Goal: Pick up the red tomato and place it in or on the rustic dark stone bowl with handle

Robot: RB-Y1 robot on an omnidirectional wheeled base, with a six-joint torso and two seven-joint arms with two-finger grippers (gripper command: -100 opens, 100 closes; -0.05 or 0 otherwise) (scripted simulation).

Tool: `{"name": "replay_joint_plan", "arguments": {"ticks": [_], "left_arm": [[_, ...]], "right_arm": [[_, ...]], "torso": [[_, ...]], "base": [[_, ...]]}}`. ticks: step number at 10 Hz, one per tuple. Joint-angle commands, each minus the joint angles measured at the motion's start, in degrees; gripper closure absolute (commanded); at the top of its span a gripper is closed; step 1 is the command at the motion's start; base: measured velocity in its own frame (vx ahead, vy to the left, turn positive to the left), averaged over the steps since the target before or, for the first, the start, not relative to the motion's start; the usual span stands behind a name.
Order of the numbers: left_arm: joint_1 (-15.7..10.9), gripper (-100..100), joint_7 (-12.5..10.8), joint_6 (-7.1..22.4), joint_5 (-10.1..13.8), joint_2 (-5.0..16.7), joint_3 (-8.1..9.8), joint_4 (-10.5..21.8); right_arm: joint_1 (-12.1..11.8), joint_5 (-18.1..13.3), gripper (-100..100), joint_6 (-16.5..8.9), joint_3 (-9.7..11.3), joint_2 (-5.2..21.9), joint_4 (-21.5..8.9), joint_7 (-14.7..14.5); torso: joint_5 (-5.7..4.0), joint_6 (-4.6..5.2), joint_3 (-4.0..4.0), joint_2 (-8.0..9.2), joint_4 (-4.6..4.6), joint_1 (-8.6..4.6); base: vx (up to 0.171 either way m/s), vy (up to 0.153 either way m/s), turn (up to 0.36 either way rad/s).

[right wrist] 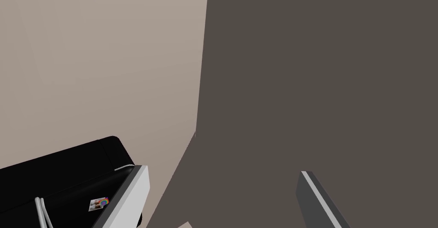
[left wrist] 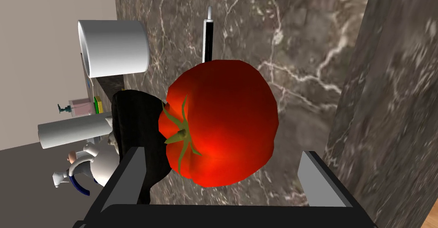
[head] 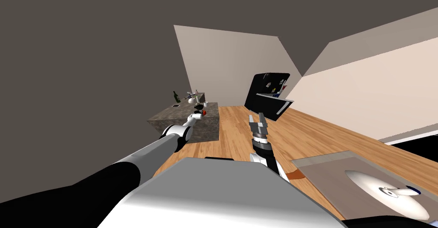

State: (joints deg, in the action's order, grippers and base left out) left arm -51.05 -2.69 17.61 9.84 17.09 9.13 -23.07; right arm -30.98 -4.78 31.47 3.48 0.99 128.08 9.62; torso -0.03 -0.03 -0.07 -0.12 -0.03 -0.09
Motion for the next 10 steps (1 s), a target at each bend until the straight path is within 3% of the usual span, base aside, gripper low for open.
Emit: {"name": "replay_joint_plan", "arguments": {"ticks": [1, 2, 3, 5, 6, 7, 8, 9, 10], "left_arm": [[0.3, -100, 2.86, 0.27, 2.09, -0.07, 1.85, -0.26], [0.3, -100, 4.54, 0.27, 2.09, -0.07, 1.85, -0.26], [0.52, -100, 6.2, 0.45, 3.91, -0.13, 3.47, -0.37], [0.52, -100, 8.17, 0.45, 3.91, -0.13, 3.47, -0.37], [0.73, -100, 10.51, 0.64, 5.74, -0.19, 5.1, -0.47], [0.73, -100, 11.79, 0.64, 5.74, -0.19, 5.1, -0.47], [0.94, -100, 13.71, 0.82, 7.56, -0.25, 6.72, -0.58], [0.94, -100, 15.41, 0.82, 7.56, -0.25, 6.72, -0.58], [1.15, -100, 17.16, 1.0, 9.39, -0.31, 8.35, -0.69]], "right_arm": [[0.0, 0.0, 0, 0.0, 0.0, 0.0, 0.0, 0.0], [0.0, 0.0, 0, 0.0, 0.0, 0.0, 0.0, 0.0], [0.0, 0.0, 0, 0.0, 0.0, 0.0, 0.0, 0.0], [0.0, 0.0, 0, 0.0, 0.0, 0.0, 0.0, 0.0], [0.0, 0.0, 0, 0.0, 0.0, 0.0, 0.0, 0.0], [0.0, 0.0, 0, 0.0, 0.0, 0.0, 0.0, 0.0], [0.0, 0.0, 0, 0.0, 0.0, 0.0, 0.0, 0.0], [0.0, 0.0, 0, 0.0, 0.0, 0.0, 0.0, 0.0], [0.0, 0.0, 0, 0.0, 0.0, 0.0, 0.0, 0.0]], "torso": [[0.0, 0.0, 0.0, 0.0, 0.0, 0.0], [0.0, -0.01, -0.02, -0.03, -0.01, -0.02], [0.0, 0.0, -0.02, -0.03, -0.01, 0.01], [0.0, 0.0, -0.02, -0.03, -0.01, 0.0], [0.01, 0.01, 0.01, 0.02, 0.0, 0.04], [0.01, -0.01, 0.0, 0.01, 0.0, 0.02], [0.0, 0.0, 0.0, 0.0, 0.0, 0.02], [0.0, -0.01, -0.02, -0.03, -0.01, 0.0], [0.0, 0.01, -0.02, -0.03, -0.01, -0.01]], "base": [[0.036, -0.037, 0.05], [0.033, -0.027, 0.038], [0.035, -0.032, 0.047], [0.024, -0.024, 0.02], [0.023, -0.025, 0.036], [0.025, -0.026, 0.043], [0.037, -0.034, 0.071], [0.034, -0.035, 0.028], [0.029, -0.038, 0.044]]}}
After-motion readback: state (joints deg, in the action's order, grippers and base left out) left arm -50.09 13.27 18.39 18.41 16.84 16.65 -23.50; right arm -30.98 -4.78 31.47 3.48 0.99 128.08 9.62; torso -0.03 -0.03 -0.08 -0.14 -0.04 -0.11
